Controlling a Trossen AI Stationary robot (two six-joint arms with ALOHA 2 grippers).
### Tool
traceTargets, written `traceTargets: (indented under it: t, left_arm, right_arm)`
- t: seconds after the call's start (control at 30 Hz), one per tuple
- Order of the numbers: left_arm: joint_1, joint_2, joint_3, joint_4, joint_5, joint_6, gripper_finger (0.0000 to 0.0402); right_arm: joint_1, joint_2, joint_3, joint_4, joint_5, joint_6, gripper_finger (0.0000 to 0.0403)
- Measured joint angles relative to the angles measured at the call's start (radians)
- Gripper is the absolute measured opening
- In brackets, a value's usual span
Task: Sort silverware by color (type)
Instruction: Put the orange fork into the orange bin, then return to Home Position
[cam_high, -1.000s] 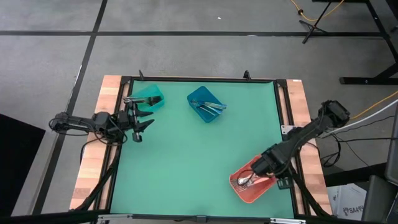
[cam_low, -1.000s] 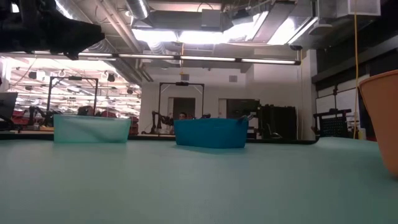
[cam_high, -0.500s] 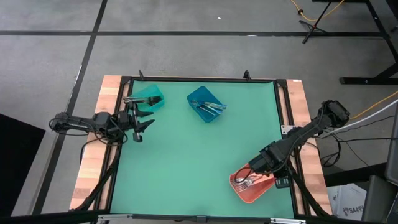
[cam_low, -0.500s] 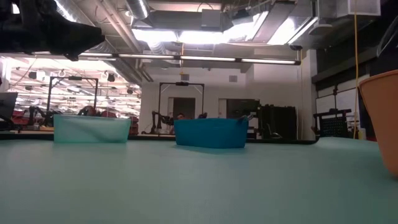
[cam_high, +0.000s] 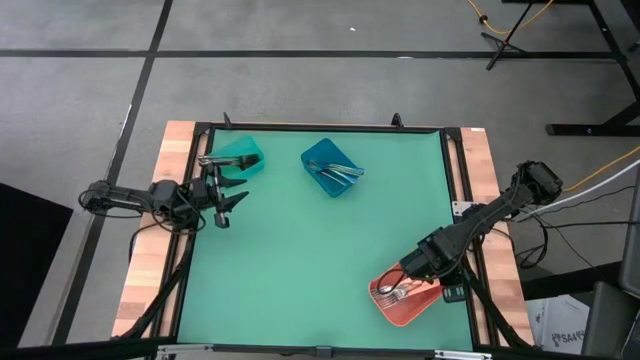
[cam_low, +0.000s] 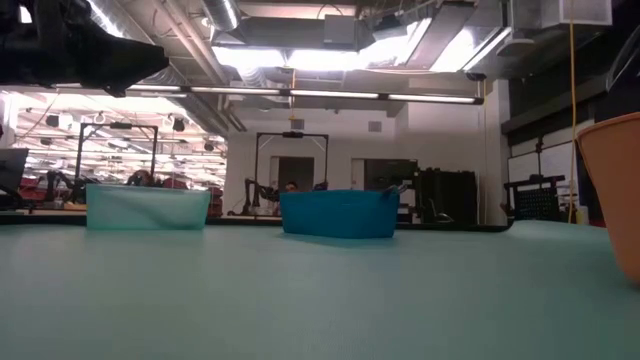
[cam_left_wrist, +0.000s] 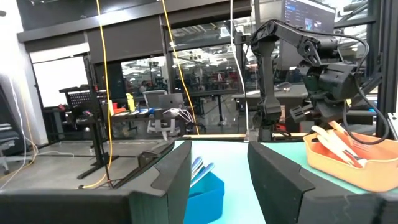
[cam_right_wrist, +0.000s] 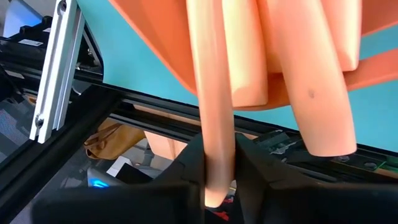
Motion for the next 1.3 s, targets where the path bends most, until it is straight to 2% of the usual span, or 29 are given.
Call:
traceTargets:
  t: [0.2,0.37,1.0,1.3]
  left_arm:
    - [0.000,0.000,0.000,0.000,-0.001,0.000,0.0151]
    - [0.000,0.000,0.000,0.000,-0.001,0.000,0.0151]
    - [0.000,0.000,0.000,0.000,0.000,-0.001,0.0151]
    - [0.000,0.000,0.000,0.000,0.000,-0.005,0.0151]
  right_arm:
    - [0.000,0.000,0.000,0.000,0.037,-0.001,0.0118]
    - [0.000,0.000,0.000,-0.001,0.068,-0.001,0.0141]
    - [0.000,-0.001,0.000,-0.101,0.049,-0.001,0.0122]
    - [0.000,-0.002,0.024,-0.037,0.016,-0.001,0.0122]
